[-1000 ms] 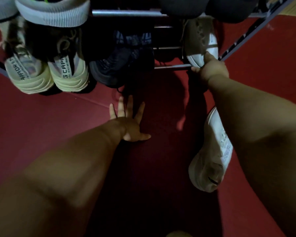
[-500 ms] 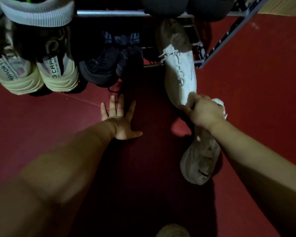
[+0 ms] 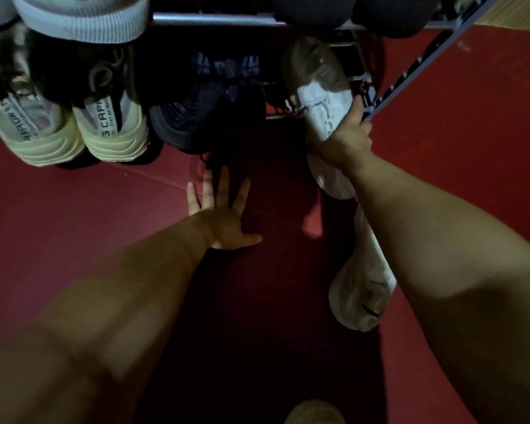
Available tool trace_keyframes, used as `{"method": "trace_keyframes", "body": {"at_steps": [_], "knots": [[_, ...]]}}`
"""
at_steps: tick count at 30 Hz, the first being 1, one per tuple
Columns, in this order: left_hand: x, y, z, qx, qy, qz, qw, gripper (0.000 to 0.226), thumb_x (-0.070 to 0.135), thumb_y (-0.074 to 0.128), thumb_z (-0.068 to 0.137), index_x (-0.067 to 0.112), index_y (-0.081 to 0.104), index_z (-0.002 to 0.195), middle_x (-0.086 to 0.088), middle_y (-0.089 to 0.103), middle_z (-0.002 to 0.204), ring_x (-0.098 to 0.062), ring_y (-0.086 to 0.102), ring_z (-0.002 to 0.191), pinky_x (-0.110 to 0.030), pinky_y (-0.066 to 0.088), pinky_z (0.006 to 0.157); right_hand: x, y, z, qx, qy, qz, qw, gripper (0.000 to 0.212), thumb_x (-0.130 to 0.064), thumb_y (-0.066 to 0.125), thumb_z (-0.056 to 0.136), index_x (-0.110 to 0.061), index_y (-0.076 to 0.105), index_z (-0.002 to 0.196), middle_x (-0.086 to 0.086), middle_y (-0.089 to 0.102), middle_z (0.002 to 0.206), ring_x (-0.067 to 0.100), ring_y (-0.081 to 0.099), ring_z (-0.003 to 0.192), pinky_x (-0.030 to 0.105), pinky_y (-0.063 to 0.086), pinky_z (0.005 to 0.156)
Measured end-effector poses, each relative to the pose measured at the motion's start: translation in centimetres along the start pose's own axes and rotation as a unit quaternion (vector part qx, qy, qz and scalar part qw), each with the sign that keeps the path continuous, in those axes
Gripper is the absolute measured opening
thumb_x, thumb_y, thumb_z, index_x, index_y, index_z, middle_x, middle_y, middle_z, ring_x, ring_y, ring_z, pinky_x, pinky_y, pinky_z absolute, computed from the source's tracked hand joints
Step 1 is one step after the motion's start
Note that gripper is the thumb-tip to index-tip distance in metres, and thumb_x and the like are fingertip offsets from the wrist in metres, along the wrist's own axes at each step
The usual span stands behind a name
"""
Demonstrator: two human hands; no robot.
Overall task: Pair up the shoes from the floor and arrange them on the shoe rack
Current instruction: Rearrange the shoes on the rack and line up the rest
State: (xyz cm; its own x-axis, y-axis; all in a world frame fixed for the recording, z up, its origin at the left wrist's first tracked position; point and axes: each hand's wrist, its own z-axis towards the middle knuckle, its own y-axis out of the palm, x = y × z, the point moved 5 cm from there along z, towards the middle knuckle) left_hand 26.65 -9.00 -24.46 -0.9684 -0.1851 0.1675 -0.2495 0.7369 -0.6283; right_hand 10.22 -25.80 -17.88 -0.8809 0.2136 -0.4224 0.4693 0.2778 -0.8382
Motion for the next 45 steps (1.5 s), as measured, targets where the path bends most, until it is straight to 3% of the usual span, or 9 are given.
{"method": "trace_keyframes", "body": {"at_steps": [10,14,18,21,25,28,33,37,45], "knots": [[-0.6,0.1,-0.1,0.048,0.019,0.002,0.999,0.095,0.064,0.042,0.088,0.028,-0.025,0.145,-0.01,-0.037,0.149,-0.034,-0.035,0.135,-0.055,-0.017,0.109,3.3,-5.1,-4.5,-0.082,-0.242,-0.274,0.927,0.106,-0.023,0.081,0.065,-0.015,0.016,0.149,0.018,0.024,0.146,0.036,0.024,0.137,0.054,0.013,0.114],[-2.1,-1.4,-1.0,0.115,0.061,-0.079,0.988,0.072,0.027,0.046,0.097,0.012,0.0,0.151,-0.009,-0.011,0.158,-0.027,-0.011,0.145,-0.042,-0.001,0.116,2.7,-3.7,-7.1,-0.168,-0.4,-0.365,0.824,0.091,-0.016,0.072,0.067,-0.009,0.028,0.146,0.023,0.026,0.147,0.04,0.021,0.137,0.055,0.012,0.113],[-2.9,-4.1,-3.1,0.265,0.063,-0.34,0.9,0.051,0.004,0.041,0.098,0.005,0.027,0.147,-0.012,0.034,0.15,-0.024,0.033,0.137,-0.012,0.021,0.1,1.9,-1.2,-10.0,-0.164,-0.488,-0.477,0.713,0.066,-0.02,0.038,0.091,-0.022,0.01,0.151,0.013,0.006,0.158,0.032,-0.002,0.145,0.044,-0.004,0.115],[-1.0,-3.5,-4.2,0.312,0.069,-0.331,0.888,0.05,0.009,0.046,0.097,0.002,0.032,0.144,-0.017,0.042,0.144,-0.029,0.039,0.133,-0.022,0.026,0.104,2.5,0.1,-11.8,-0.123,-0.48,-0.548,0.674,0.062,-0.025,0.026,0.098,-0.027,-0.009,0.149,0.007,-0.009,0.158,0.03,-0.012,0.145,0.046,-0.005,0.116],[3.7,-0.9,-6.1,0.246,0.131,-0.307,0.91,0.093,0.059,0.05,0.078,0.007,0.018,0.149,-0.018,0.038,0.145,-0.029,0.037,0.134,-0.029,0.026,0.107,5.4,-2.1,-12.2,-0.082,-0.28,-0.372,0.881,0.075,-0.029,0.053,0.09,-0.033,0.007,0.15,0.007,-0.004,0.158,0.031,-0.012,0.145,0.047,-0.002,0.116],[6.7,1.9,-6.9,0.163,0.165,-0.229,0.945,0.124,0.079,0.029,0.046,0.021,-0.003,0.151,-0.016,0.019,0.155,-0.029,0.023,0.141,-0.032,0.02,0.114,10.6,-2.2,-13.7,-0.072,-0.029,-0.239,0.968,0.079,-0.051,0.052,0.088,-0.033,0.005,0.148,0.007,-0.011,0.157,0.034,-0.013,0.143,0.05,0.006,0.116],[8.1,5.4,-7.0,0.186,0.135,-0.075,0.97,0.119,0.07,0.06,0.065,0.029,-0.018,0.146,-0.016,0.0,0.156,-0.032,0.019,0.139,-0.033,0.019,0.112,15.7,2.0,-18.2,-0.117,0.105,-0.03,0.987,0.102,-0.058,0.069,0.073,-0.034,0.005,0.149,0.008,-0.022,0.154,0.038,0.007,0.142,0.039,0.022,0.114],[8.8,5.4,-7.4,0.211,0.131,-0.045,0.968,0.113,0.062,0.061,0.075,0.033,-0.025,0.141,-0.019,-0.006,0.156,-0.033,0.02,0.135,-0.035,0.021,0.11,14.9,2.1,-18.3,-0.086,0.007,-0.047,0.995,0.088,-0.035,0.069,0.08,-0.039,0.012,0.147,0.007,-0.018,0.156,0.04,0.013,0.14,0.037,0.02,0.112],[9.2,4.3,-6.3,0.195,0.112,-0.083,0.971,0.113,0.067,0.064,0.069,0.048,-0.025,0.136,-0.022,-0.019,0.153,-0.037,0.011,0.139,-0.04,0.019,0.112,14.5,0.4,-14.8,-0.08,-0.14,-0.098,0.982,0.082,-0.044,0.07,0.078,-0.033,0.025,0.146,0.004,-0.007,0.158,0.03,0.006,0.144,0.039,0.013,0.115]]}}
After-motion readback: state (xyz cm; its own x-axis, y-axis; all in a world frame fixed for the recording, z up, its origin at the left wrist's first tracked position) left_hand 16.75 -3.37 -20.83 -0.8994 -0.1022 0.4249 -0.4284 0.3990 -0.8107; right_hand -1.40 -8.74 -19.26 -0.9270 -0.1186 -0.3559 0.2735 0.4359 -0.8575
